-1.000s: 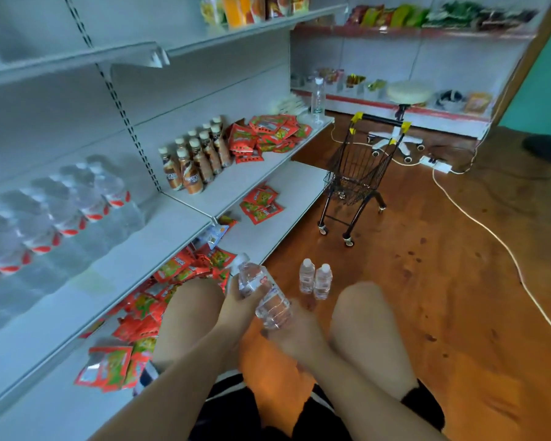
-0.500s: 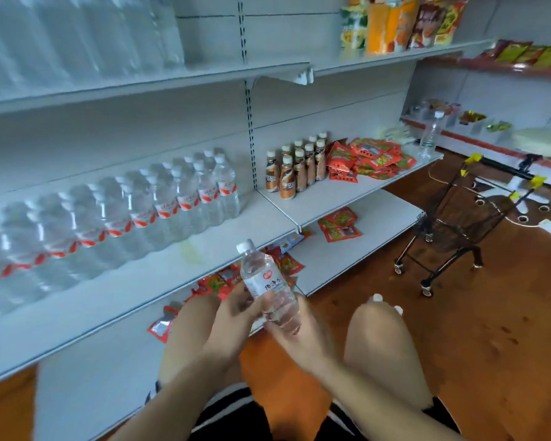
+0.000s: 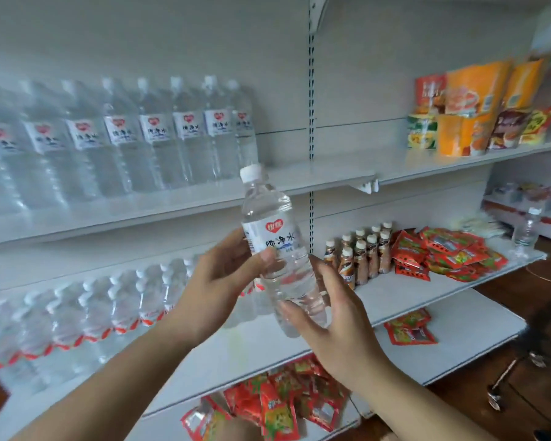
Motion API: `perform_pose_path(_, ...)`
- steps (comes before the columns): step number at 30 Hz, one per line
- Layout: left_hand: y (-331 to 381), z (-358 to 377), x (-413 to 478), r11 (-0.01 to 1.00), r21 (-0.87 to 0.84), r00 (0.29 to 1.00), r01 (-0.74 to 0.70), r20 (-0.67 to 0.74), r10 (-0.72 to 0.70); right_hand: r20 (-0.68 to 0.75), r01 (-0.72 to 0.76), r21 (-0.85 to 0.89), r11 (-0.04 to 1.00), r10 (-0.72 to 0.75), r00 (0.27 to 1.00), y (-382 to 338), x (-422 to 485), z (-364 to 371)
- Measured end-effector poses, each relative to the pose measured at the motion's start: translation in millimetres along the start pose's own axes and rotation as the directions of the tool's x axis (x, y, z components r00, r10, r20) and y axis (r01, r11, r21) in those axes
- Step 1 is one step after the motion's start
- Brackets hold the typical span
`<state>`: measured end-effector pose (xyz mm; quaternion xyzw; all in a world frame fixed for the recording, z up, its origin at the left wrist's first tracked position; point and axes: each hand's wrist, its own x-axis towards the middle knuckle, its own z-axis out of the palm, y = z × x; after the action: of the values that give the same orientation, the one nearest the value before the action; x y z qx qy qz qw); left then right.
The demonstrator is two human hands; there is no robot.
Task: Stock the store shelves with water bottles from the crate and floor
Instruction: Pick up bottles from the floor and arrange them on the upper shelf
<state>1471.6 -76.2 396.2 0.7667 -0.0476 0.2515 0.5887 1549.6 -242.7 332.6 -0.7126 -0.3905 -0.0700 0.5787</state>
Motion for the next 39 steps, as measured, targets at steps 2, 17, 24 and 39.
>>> perform_pose_path(2, 24, -10, 26, 0.997, 0.011, 0.997, -0.078, 0.014, 0.078, -0.031, 0.074, 0.009, 0.997, -0.074, 0.997, -17, 32, -7)
perform_pose_path(17, 77, -74, 186, 0.892, 0.432, 0.990, -0.134, 0.011, 0.143, 0.052, 0.125, 0.130, 0.984, -0.133, 0.990, -38, 229, -2)
perform_pose_path(24, 34, -80, 211, 0.822, 0.562, 0.995, -0.099, 0.031, 0.099, 0.100, 0.004, -0.018, 1.000, -0.002, 0.995, -1, 259, 6)
perform_pose_path(39, -21, -90, 238, 0.937, 0.336, 0.984, -0.090, -0.113, 0.135, 0.160, -0.040, -0.096, 0.995, 0.056, 0.985, 22, 301, 16)
